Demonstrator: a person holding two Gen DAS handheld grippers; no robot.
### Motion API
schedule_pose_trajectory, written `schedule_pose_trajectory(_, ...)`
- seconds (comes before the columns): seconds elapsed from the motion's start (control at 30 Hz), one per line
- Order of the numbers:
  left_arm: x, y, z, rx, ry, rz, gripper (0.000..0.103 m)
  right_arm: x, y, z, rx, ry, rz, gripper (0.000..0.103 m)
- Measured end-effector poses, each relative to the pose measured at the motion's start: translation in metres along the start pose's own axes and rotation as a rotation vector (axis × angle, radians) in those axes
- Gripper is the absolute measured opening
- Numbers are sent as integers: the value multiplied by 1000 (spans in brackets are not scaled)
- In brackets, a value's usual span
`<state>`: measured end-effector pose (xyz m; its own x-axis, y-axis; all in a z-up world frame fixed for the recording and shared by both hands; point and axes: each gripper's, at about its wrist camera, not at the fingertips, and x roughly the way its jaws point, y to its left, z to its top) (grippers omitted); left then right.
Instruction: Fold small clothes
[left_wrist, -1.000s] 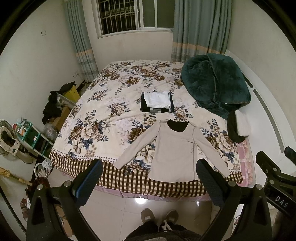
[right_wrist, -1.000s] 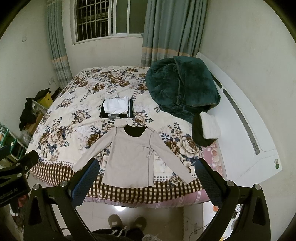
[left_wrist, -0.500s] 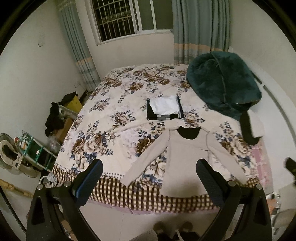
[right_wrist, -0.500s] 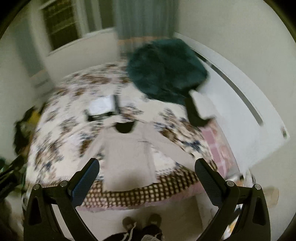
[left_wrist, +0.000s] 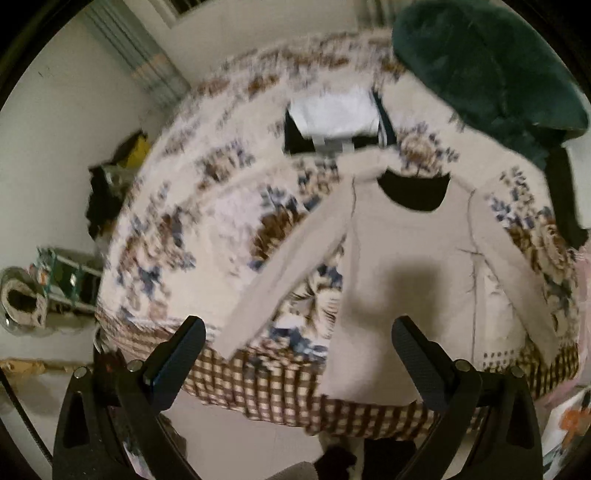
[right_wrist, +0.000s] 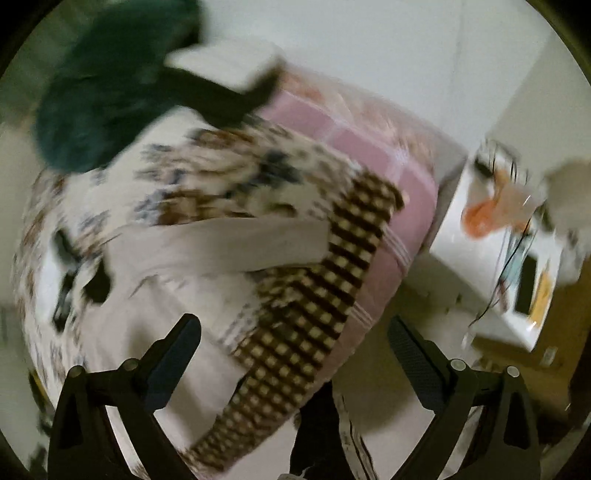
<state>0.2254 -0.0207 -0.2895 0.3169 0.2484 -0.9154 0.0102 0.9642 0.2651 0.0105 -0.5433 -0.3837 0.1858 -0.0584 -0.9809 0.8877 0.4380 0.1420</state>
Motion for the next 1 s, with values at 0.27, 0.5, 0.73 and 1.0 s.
schedule_pose_trajectory(0.27,128,-50,5,10,146,33,103,187,-33,42,110,85,-103,96)
schedule_pose_trajectory(0.5,198,-65,2,-17,200,26,103,252,-33,38,125,23,-114,73)
schedule_pose_trajectory(0.73,226,-50,-16,-3,198,11,103,231,2,3,14,-136,-198,9)
schedule_pose_trajectory(1.0,228,10,-33,-97,203,31,103,180,86,-56,-260,-223,-303,8)
